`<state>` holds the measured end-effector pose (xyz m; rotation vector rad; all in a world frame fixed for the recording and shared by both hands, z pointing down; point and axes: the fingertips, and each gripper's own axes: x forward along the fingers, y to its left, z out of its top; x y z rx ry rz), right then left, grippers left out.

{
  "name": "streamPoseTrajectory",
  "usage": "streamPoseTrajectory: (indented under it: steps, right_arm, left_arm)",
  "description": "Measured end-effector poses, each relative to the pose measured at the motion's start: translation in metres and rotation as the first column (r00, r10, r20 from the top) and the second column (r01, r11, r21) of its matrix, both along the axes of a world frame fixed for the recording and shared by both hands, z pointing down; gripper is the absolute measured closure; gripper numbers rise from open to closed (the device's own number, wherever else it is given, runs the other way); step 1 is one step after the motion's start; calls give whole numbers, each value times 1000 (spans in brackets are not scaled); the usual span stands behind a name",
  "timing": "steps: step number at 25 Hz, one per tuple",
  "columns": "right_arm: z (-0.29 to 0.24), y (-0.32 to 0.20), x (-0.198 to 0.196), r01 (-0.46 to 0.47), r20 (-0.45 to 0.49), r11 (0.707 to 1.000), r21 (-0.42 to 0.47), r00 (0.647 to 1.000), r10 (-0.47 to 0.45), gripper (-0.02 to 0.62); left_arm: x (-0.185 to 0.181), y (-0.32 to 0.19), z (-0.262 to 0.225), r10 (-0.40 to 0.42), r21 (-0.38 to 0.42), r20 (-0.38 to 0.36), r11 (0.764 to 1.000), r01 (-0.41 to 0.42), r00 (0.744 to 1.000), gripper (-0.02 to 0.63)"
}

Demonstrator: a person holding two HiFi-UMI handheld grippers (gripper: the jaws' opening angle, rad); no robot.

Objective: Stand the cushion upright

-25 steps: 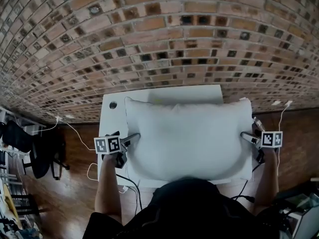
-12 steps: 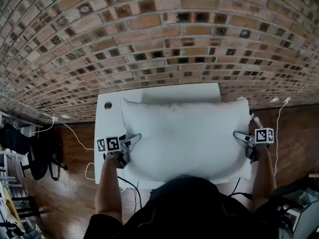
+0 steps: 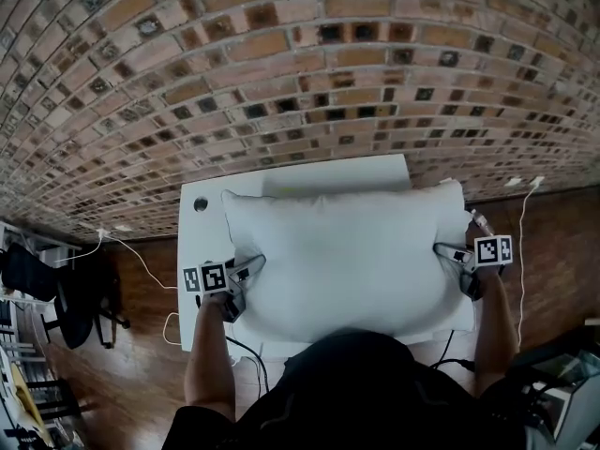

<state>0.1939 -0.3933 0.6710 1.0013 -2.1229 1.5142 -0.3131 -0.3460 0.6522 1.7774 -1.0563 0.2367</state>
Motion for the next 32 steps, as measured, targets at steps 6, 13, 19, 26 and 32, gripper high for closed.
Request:
streamPoseTrajectory:
  steps: [6, 13, 19, 26, 32]
  right_arm:
    - [-24, 6, -17, 84, -89, 991, 107, 993, -75, 338]
    - [-62, 20, -23, 101, -169, 963, 250, 984, -60, 441]
    - [-97, 22, -27, 106, -212, 926, 362, 977, -29, 476]
    - [-155, -9, -36, 102, -273, 803, 588, 959, 78, 483]
    - [-212, -73, -46, 51, -197, 656, 753, 969, 151, 483]
  left_arm:
    - [1, 4, -18, -23, 117, 67, 993, 15, 997, 337]
    - [10, 21, -56, -8, 280, 120, 960, -26, 993, 471]
    - [10, 28, -85, -47, 361, 112, 933, 4, 993, 520]
    - [7, 2, -142, -105, 568, 209, 822, -33, 972, 518]
    - [-3, -59, -214, -196, 730, 265, 681, -63, 944, 520]
